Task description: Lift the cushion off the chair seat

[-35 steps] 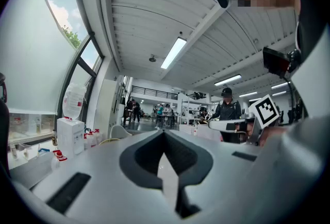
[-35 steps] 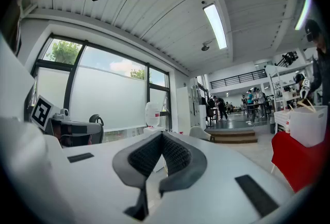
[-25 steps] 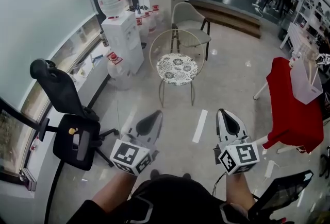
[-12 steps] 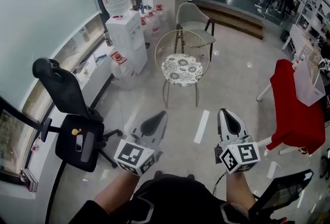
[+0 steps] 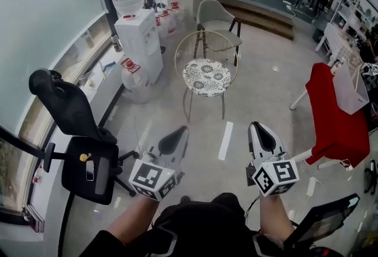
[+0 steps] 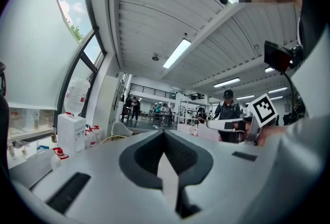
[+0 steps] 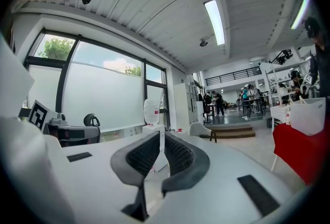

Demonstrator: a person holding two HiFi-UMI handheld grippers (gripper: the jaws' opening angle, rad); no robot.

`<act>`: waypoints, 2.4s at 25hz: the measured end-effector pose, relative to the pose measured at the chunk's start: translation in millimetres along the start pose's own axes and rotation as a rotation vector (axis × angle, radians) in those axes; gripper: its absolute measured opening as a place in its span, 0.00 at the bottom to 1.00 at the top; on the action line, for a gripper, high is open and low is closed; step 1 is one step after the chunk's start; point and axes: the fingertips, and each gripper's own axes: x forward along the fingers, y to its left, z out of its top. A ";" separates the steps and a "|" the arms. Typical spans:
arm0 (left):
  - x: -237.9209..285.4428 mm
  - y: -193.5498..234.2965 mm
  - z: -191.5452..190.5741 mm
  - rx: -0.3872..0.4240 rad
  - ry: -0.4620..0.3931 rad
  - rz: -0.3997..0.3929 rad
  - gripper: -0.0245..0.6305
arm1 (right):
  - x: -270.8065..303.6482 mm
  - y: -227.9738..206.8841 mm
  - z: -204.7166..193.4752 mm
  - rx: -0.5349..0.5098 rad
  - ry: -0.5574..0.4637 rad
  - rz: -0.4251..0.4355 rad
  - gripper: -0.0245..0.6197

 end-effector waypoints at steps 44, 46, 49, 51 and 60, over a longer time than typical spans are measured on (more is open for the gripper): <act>322.3 55.7 16.0 0.045 0.062 0.060 0.05 | 216.6 -245.7 20.5 0.079 0.000 0.091 0.18; 328.9 61.8 12.5 0.042 0.071 0.071 0.05 | 227.0 -246.8 17.0 0.083 0.006 0.106 0.19; 339.7 70.2 7.1 0.036 0.082 0.083 0.05 | 242.2 -249.8 12.6 0.080 0.009 0.123 0.19; 348.5 77.3 7.9 0.037 0.079 0.079 0.05 | 254.3 -252.0 10.9 0.083 0.019 0.123 0.20; 392.3 145.1 1.7 0.004 0.074 0.068 0.05 | 334.4 -254.0 7.1 0.059 0.056 0.107 0.20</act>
